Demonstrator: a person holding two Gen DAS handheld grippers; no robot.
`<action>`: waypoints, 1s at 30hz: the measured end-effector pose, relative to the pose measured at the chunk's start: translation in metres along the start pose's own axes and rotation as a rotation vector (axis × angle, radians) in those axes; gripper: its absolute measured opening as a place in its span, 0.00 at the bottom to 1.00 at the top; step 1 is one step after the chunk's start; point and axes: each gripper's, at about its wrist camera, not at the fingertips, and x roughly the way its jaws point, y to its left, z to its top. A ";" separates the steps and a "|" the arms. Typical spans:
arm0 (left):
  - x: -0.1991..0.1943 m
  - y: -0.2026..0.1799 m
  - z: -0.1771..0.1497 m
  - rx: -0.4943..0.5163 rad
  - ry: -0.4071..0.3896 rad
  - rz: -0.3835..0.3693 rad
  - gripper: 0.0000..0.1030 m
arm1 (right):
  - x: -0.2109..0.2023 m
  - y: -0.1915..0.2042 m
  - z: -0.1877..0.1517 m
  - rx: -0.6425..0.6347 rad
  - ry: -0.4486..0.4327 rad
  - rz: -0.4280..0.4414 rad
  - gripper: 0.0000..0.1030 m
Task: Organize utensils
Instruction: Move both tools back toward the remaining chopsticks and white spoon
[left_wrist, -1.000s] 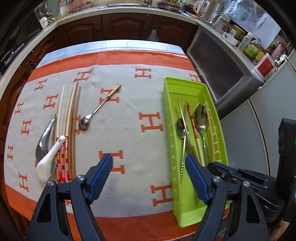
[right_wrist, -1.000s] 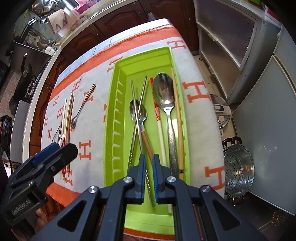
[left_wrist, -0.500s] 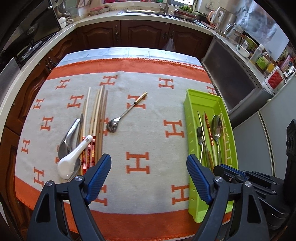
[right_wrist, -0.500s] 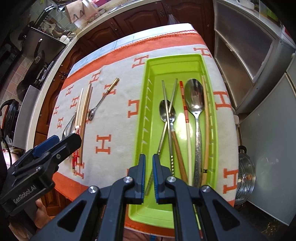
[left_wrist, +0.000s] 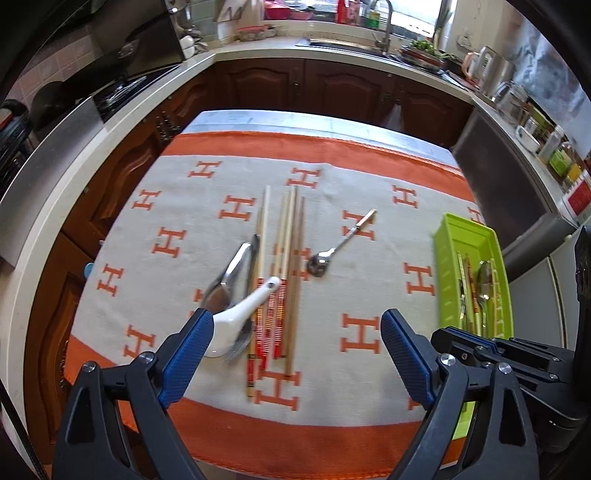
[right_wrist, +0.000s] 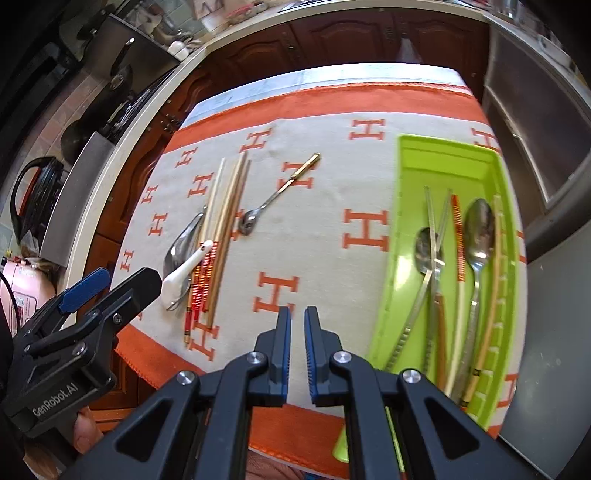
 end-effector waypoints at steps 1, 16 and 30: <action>0.000 0.006 0.000 -0.007 0.000 0.008 0.88 | 0.003 0.005 0.002 -0.007 0.004 0.006 0.07; 0.038 0.089 0.010 -0.103 0.058 0.076 0.88 | 0.063 0.052 0.034 -0.011 0.054 0.069 0.19; 0.068 0.112 0.029 -0.071 0.078 0.093 0.88 | 0.124 0.068 0.043 -0.013 0.053 0.033 0.19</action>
